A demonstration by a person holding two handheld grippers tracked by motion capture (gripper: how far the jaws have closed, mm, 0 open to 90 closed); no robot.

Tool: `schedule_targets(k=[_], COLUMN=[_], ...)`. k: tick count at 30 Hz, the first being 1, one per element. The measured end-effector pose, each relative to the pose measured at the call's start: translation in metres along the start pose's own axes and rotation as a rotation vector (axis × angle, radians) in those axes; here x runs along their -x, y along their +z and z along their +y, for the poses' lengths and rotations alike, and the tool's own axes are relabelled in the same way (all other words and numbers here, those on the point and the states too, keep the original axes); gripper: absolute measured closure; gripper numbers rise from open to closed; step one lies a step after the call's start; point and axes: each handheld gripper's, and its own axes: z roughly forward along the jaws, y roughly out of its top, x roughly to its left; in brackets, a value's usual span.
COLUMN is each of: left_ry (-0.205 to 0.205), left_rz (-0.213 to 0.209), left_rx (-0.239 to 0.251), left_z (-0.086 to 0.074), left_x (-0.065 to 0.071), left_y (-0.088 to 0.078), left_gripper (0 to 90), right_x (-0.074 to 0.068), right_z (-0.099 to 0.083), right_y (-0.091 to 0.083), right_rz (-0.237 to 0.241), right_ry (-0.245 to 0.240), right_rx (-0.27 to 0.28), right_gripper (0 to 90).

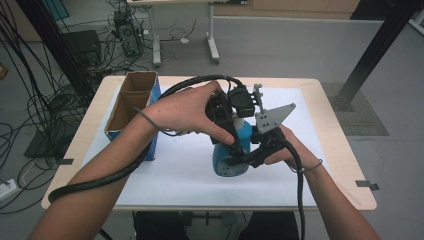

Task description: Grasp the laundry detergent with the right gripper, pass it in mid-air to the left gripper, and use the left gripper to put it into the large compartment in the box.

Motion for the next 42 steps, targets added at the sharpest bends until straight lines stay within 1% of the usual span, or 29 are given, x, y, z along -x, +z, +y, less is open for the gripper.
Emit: schedule_targets(k=[15,34,42], left_ry=[-0.003,-0.004,-0.002], left_rz=[0.001,0.000,0.002], left_rx=[0.002,-0.003,-0.001], left_z=[-0.0008,-0.0028,-0.0026], left_x=[0.0005,0.0008,0.0013], left_y=[-0.0001,0.0007,-0.0022], left_gripper=[11.9,11.7,11.7], right_x=[-0.0001,0.0001,0.0002], right_z=[-0.0008,-0.0006,-0.0001], right_y=[-0.0010,0.0008,0.0014], right_rz=[-0.003,0.007,0.007], right_ry=[0.003,0.003,0.000], right_rx=[-0.003,-0.004,-0.008], right_gripper=[44.3,44.2,44.2])
